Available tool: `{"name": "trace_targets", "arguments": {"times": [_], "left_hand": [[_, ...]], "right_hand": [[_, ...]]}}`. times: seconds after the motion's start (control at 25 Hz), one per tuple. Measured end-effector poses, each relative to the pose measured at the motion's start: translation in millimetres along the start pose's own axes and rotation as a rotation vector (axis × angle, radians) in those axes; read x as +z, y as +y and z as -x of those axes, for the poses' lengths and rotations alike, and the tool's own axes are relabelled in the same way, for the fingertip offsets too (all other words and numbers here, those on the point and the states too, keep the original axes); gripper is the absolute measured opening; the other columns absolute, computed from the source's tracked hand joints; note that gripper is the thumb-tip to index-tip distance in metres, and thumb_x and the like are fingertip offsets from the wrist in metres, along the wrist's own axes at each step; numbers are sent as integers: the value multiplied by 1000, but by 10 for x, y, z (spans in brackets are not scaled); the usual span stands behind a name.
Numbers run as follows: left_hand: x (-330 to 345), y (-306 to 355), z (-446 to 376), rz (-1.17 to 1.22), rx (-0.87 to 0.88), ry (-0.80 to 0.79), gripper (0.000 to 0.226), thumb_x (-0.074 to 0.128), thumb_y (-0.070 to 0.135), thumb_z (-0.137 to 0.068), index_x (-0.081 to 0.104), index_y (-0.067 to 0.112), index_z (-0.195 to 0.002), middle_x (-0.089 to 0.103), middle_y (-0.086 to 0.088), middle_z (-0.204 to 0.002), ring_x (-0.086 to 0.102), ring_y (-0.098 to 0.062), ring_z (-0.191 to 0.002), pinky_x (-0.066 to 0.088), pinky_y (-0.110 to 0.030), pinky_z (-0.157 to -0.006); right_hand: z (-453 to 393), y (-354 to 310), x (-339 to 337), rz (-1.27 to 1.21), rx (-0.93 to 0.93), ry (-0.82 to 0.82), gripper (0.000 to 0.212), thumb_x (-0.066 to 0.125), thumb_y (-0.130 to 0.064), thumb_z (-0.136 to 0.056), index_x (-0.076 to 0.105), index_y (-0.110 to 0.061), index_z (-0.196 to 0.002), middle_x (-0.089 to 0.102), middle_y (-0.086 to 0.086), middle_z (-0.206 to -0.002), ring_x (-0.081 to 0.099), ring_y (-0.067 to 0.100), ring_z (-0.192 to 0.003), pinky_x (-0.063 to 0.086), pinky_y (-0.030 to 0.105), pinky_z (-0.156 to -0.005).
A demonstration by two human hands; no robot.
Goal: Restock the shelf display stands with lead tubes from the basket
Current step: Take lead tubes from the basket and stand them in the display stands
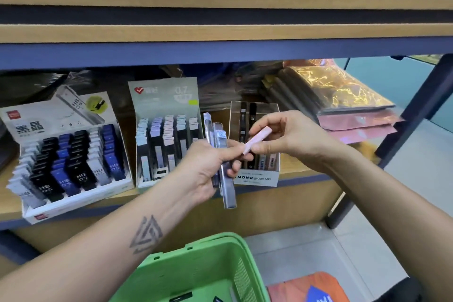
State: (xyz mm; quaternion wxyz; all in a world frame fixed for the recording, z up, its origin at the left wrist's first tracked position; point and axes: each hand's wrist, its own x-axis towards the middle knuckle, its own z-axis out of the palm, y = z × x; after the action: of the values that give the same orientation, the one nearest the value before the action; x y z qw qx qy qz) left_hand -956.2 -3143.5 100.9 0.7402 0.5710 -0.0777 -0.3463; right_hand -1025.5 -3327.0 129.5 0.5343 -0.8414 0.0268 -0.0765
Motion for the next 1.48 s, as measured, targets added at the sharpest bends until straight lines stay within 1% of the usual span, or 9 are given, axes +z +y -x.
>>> {"name": "trace_targets", "arguments": {"times": [0.2, 0.4, 0.6, 0.76, 0.92, 1.08, 1.24, 1.32, 1.48], "left_hand": [[16, -134, -64, -61, 36, 57, 3, 69, 0, -89, 67, 0, -87, 74, -27, -90, 52, -14, -50, 41, -20, -47], [47, -207, -87, -28, -8, 65, 7, 70, 1, -89, 63, 0, -92, 73, -28, -90, 51, -14, -48, 41, -21, -48], [73, -194, -81, 127, -131, -27, 13, 66, 1, -92, 59, -5, -101, 70, -24, -82, 49, -12, -44, 40, -20, -42], [90, -196, -44, 36, -180, -46, 16, 66, 5, -93, 60, -5, -102, 70, -26, -82, 49, -13, -46, 40, -19, -44], [60, -194, -35, 36, -218, -41, 10, 63, 3, -94, 59, -3, -100, 68, -23, -76, 53, -16, -48, 43, -20, -45], [56, -180, -16, 59, -245, -80, 9, 56, 5, -96, 59, -3, -99, 66, -22, -76, 54, -17, -52, 45, -21, -47], [55, -153, 6, 60, -232, -96, 13, 55, 8, -98, 60, -3, -101, 66, -22, -77, 54, -17, -52, 45, -21, -47], [48, -148, 22, 67, -243, -101, 13, 55, 8, -98, 60, -3, -102, 67, -21, -77, 55, -17, -52, 45, -21, -48], [26, -121, 69, 114, -280, -157, 23, 50, 10, -97, 58, -6, -112, 67, -21, -81, 58, -19, -59, 49, -23, -54]], "right_hand": [[60, 150, -199, -208, 115, 75, 32, 76, 12, -77, 69, 3, -107, 73, 23, -94, 73, 29, -84, 60, 32, -76], [64, 184, -171, -225, 117, 133, 21, 75, 5, -82, 71, 5, -102, 73, 27, -90, 74, 33, -84, 63, 35, -79], [69, 149, -218, -141, 8, 79, 23, 79, -2, -79, 76, -2, -102, 75, 21, -94, 74, 28, -87, 61, 35, -82], [98, 95, -340, 39, -24, 173, 12, 80, -3, -81, 74, 1, -90, 75, 17, -81, 73, 20, -72, 57, 25, -68], [39, 304, -315, 476, 52, 265, 17, 83, -9, -81, 67, -13, -78, 73, 2, -67, 72, 13, -63, 61, 38, -71], [27, 511, -129, 723, -2, 249, 11, 78, -10, -86, 71, -18, -89, 71, -3, -80, 69, 17, -80, 58, 36, -78], [59, 559, -18, 923, -91, 268, 12, 75, -19, -89, 77, -20, -101, 76, -2, -96, 69, 24, -93, 55, 37, -75], [68, 554, 21, 970, -90, 275, 12, 75, -22, -89, 76, -21, -101, 69, -7, -101, 66, 24, -95, 50, 35, -71], [106, 589, 63, 1004, -85, 305, 14, 74, -22, -90, 72, -17, -104, 51, -7, -96, 62, 25, -89, 37, 30, -64]]}}
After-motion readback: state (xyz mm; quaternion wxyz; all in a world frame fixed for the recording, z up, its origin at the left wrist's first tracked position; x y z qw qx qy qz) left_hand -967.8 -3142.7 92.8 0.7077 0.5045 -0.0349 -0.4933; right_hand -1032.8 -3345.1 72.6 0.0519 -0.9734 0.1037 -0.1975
